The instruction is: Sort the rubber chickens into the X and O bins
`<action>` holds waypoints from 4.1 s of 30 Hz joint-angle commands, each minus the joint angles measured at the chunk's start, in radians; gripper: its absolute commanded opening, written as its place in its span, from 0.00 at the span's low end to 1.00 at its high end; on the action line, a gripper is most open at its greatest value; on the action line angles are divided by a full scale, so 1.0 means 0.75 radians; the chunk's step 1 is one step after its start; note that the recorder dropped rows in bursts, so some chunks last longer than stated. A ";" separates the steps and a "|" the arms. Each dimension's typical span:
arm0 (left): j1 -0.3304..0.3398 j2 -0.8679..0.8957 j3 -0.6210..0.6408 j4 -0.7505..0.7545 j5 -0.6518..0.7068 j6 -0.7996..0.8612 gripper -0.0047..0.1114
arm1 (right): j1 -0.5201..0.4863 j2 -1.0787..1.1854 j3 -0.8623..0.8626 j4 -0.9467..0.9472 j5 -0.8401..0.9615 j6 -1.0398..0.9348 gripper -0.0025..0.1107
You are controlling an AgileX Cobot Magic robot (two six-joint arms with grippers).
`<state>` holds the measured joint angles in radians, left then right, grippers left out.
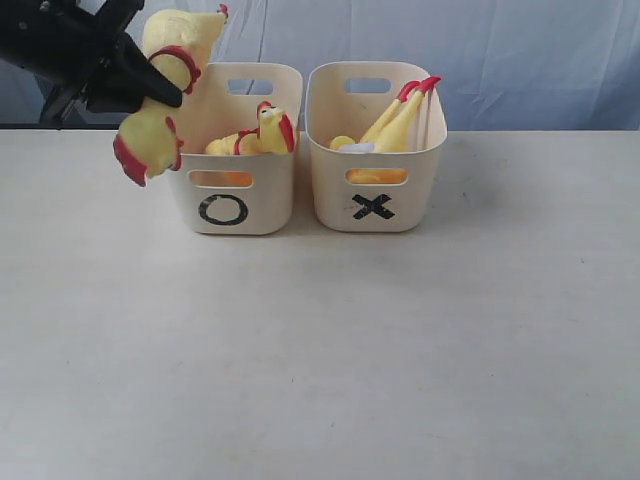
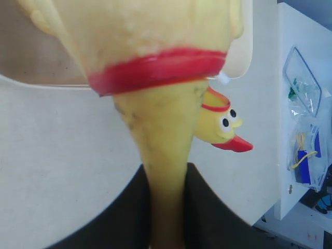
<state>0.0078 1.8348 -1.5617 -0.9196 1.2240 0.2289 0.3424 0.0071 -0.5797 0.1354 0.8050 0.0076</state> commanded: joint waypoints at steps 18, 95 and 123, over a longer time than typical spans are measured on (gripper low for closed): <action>-0.016 0.106 -0.014 -0.014 -0.004 -0.015 0.04 | -0.004 -0.009 0.006 0.000 -0.008 -0.010 0.01; 0.024 -1.731 1.117 0.690 -0.873 0.243 0.04 | -0.004 -0.009 0.006 0.001 -0.009 -0.010 0.01; 0.027 -2.228 1.771 0.444 -1.450 0.538 0.04 | -0.182 -0.009 0.006 0.007 -0.006 -0.010 0.01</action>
<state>0.0286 0.1686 -0.2383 -0.6040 0.1543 0.6428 0.2635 0.0071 -0.5797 0.1400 0.8050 0.0076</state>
